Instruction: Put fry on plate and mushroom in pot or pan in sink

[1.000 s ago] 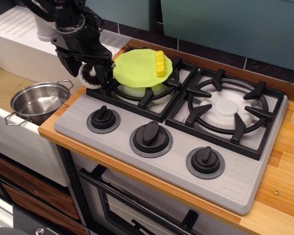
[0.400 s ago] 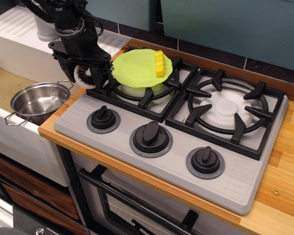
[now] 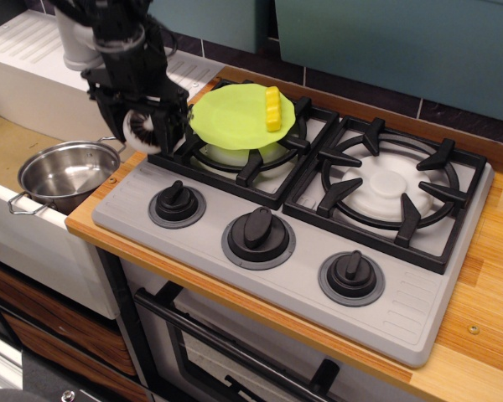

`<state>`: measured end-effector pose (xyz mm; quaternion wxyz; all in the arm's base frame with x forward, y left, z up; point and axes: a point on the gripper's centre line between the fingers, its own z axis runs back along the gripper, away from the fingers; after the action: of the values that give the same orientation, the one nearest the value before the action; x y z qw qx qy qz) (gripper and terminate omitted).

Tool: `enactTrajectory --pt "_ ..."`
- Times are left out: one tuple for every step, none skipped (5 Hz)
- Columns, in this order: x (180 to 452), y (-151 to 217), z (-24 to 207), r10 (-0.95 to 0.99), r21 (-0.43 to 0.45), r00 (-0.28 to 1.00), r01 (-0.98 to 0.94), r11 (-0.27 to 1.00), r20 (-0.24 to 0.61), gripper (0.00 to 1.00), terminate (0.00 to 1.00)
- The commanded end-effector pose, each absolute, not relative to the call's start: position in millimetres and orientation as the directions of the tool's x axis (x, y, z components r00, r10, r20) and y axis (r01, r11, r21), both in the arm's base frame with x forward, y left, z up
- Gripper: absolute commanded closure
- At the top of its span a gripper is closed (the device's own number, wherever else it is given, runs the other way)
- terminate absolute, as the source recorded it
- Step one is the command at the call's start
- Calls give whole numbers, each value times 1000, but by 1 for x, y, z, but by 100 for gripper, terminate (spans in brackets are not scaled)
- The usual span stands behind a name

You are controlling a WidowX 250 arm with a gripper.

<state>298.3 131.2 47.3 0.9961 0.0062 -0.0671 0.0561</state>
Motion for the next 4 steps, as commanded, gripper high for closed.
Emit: enactTrajectory --pt "306 168 99 61 9 982 -63 998 181 100 0" --pt "298 186 102 47 0 984 -47 999 172 100 0" --pt "293 201 93 36 -8 982 -35 999 184 100 0" --pt "292 212 76 24 -25 978 -19 1000 208 100 0"
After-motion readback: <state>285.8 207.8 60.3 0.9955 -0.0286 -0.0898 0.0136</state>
